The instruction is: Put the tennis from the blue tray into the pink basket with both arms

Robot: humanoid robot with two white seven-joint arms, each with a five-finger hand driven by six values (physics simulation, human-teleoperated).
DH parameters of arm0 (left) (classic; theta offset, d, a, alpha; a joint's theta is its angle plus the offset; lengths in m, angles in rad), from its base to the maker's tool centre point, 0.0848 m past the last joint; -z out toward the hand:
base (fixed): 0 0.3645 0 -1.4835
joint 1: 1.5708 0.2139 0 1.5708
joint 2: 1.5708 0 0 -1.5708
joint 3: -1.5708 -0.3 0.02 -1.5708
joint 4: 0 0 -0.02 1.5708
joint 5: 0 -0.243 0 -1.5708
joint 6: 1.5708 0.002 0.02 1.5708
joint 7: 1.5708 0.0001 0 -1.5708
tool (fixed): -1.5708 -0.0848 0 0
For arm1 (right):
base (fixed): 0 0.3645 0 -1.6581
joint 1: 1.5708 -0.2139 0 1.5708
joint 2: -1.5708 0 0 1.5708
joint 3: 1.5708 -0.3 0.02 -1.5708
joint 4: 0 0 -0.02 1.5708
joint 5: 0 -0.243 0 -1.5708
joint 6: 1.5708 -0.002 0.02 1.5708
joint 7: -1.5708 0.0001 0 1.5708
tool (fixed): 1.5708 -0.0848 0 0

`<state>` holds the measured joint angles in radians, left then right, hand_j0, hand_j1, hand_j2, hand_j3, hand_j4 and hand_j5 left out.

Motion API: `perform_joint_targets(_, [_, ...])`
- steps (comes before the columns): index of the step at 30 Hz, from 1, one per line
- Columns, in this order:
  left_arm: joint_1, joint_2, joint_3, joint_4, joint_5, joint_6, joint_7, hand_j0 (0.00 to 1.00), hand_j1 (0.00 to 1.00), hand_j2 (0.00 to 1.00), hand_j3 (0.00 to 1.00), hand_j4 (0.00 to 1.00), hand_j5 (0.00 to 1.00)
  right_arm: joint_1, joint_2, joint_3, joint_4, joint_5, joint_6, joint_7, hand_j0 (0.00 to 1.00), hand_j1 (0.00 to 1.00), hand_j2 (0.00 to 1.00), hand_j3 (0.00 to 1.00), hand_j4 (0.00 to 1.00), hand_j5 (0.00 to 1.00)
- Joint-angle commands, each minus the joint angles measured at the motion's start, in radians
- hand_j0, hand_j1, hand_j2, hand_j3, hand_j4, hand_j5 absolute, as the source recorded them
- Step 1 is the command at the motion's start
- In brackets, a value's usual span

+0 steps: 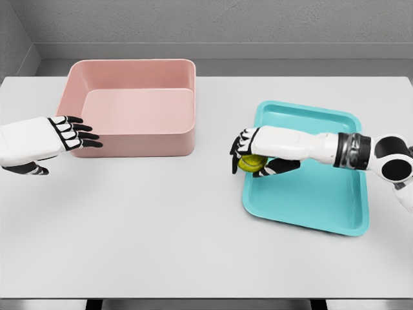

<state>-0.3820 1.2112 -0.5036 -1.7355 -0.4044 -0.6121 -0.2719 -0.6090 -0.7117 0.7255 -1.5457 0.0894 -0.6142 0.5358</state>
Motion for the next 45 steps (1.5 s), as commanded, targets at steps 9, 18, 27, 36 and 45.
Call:
perform_joint_targets(9, [0.002, -0.002, -0.001, -0.001, 0.006, 0.001, 0.0, 1.0, 1.0, 1.0, 1.0, 1.0, 1.0, -0.003, 0.158, 0.038, -0.031, 0.064, 0.017, 0.019, 0.49, 0.49, 0.49, 0.49, 0.49, 0.49])
perform_joint_targets(18, [0.008, 0.001, 0.0, 0.001, 0.006, 0.001, 0.0, 1.0, 1.0, 1.0, 1.0, 1.0, 1.0, -0.025, 0.29, 0.072, 0.107, 0.147, 0.028, 0.019, 0.49, 0.49, 0.49, 0.49, 0.49, 0.49])
perform_joint_targets(27, [0.008, 0.004, 0.0, 0.001, 0.006, 0.001, 0.0, 1.0, 1.0, 1.0, 1.0, 1.0, 1.0, -0.026, 0.364, 0.127, 0.153, 0.176, 0.036, 0.019, 0.49, 0.49, 0.49, 0.49, 0.49, 0.49])
perform_joint_targets(36, [0.008, 0.005, 0.0, 0.001, 0.006, 0.001, 0.0, 1.0, 1.0, 1.0, 1.0, 1.0, 1.0, -0.026, 0.396, 0.141, 0.182, 0.208, 0.04, 0.019, 0.49, 0.49, 0.49, 0.49, 0.49, 0.49])
perform_joint_targets(45, [0.008, 0.005, 0.0, 0.001, 0.006, 0.001, 0.0, 1.0, 1.0, 1.0, 1.0, 1.0, 1.0, -0.026, 0.4, 0.143, 0.197, 0.211, 0.04, 0.018, 0.73, 0.73, 0.73, 0.73, 0.73, 0.73])
